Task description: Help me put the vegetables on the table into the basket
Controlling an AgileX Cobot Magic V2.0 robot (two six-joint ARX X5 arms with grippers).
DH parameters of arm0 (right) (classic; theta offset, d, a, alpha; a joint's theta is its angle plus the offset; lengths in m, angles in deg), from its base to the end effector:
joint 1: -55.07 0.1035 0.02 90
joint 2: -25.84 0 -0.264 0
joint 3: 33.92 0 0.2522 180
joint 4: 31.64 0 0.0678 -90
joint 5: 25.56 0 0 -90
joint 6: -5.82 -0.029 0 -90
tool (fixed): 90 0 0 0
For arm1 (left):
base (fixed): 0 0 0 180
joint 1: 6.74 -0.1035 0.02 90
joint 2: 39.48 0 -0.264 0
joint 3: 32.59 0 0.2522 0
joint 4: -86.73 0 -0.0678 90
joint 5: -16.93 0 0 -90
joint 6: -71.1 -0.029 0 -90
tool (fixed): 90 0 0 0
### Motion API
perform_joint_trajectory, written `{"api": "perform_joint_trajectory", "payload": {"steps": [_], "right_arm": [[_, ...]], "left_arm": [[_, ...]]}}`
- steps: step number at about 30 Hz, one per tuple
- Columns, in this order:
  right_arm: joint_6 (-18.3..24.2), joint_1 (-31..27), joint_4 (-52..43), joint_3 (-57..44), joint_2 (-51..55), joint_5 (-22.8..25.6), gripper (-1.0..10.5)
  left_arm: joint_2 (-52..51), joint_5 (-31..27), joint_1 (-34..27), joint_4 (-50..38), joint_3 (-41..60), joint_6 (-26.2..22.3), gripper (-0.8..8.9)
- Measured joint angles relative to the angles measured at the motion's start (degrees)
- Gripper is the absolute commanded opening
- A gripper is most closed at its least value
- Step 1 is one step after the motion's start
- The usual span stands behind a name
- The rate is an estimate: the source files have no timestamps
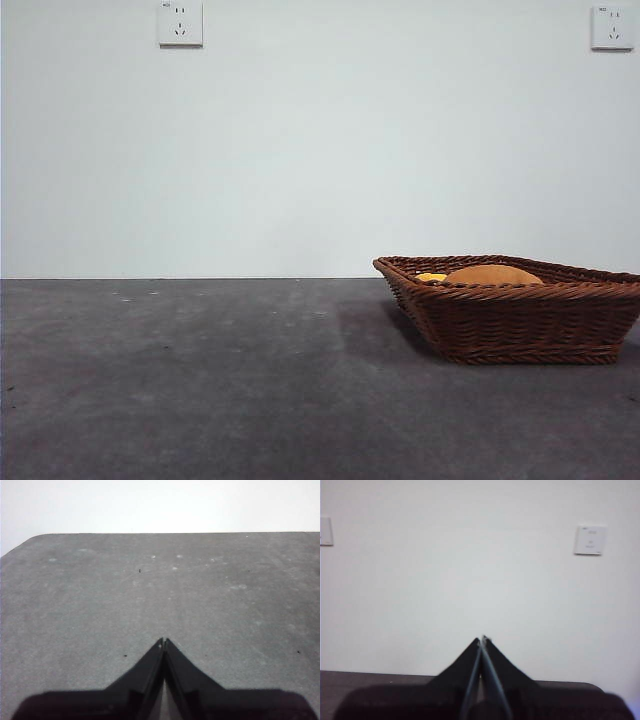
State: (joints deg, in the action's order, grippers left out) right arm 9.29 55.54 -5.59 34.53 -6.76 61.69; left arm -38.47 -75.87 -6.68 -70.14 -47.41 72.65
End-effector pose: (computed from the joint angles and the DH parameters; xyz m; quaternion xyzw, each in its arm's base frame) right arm 0.0974 0.0022 0.4099 -0.0319 -0.0862 0.0254 0.9954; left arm 0.0964 0.0013 0.1527 -0.0115 0.0809 0.0249 0.9963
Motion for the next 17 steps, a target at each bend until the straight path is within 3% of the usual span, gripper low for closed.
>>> {"api": "perform_joint_trajectory", "payload": {"steps": [10, 17], "right_arm": [[0.00, -0.50, -1.40, -37.40, 23.69, -0.02, 0.0], [-0.02, -2.12, -0.02, -49.46, 31.12, -2.27, 0.0]], "left_arm": [[0.26, 0.00, 0.00, 0.00, 0.00, 0.02, -0.01], [0.26, -0.02, 0.00, 0.00, 0.00, 0.02, -0.01]]}}
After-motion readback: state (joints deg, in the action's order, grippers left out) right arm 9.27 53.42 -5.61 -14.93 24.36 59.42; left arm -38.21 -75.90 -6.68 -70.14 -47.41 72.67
